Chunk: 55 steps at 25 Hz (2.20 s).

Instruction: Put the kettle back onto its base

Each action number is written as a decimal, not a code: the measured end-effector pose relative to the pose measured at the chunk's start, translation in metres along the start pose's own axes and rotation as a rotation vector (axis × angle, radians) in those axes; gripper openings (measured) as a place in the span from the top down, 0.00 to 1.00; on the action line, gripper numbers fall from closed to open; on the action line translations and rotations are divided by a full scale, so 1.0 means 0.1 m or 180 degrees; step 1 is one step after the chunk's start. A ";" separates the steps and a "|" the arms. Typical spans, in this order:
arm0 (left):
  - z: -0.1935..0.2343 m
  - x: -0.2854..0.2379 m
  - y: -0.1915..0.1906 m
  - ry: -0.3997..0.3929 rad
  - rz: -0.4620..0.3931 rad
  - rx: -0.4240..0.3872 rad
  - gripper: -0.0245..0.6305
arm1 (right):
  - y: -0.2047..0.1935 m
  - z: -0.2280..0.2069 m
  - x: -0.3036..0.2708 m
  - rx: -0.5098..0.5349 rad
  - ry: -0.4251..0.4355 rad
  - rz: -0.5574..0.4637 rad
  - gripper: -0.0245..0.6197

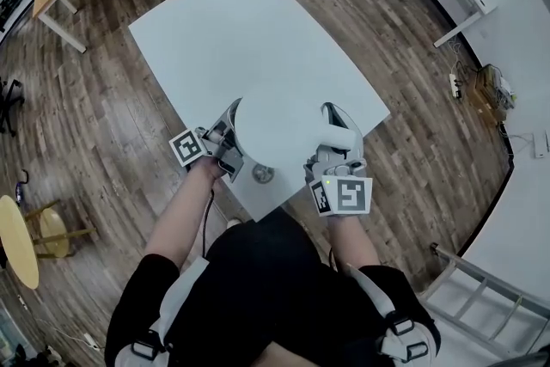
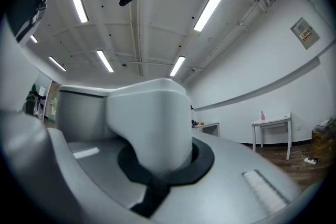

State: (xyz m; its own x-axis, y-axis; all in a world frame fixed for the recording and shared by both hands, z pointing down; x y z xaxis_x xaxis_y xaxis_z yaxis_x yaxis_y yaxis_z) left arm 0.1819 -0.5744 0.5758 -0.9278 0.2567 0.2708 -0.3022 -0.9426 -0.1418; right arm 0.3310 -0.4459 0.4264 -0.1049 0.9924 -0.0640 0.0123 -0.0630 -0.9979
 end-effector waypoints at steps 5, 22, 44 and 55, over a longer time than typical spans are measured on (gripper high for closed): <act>0.10 -0.16 0.07 0.0230 0.0053 -0.0133 0.53 | -0.08 -0.15 -0.11 -0.0060 -0.0066 0.0018 0.95; 0.09 -0.36 0.09 0.0889 0.0197 -0.0995 0.53 | -0.58 -0.53 -0.33 -0.0013 -0.0247 0.0256 0.95; 0.48 -0.17 -0.11 0.1069 0.0358 -0.1124 0.96 | -1.03 -0.40 -0.29 0.0226 -0.0176 0.0402 0.95; 0.40 -0.16 -0.13 0.1098 0.0355 -0.1324 0.96 | -1.06 -0.41 -0.22 0.0132 -0.0240 0.0348 0.95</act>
State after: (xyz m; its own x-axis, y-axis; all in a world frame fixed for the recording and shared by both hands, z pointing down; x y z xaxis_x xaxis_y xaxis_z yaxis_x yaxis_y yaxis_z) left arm 0.2091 -0.5746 0.6116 -0.9559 0.2811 -0.0853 -0.1940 -0.8222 -0.5351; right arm 0.3732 -0.4569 0.5341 -0.1795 0.9688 -0.1711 -0.0131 -0.1763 -0.9843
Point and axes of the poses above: the fingertips, and each gripper's own axes: x backward along the fingers, z to its left, y out of its top, the point moved 3 cm from there along x, backward along the fingers, and after that the axes turned 9 degrees about z, right-handed, at the moved point
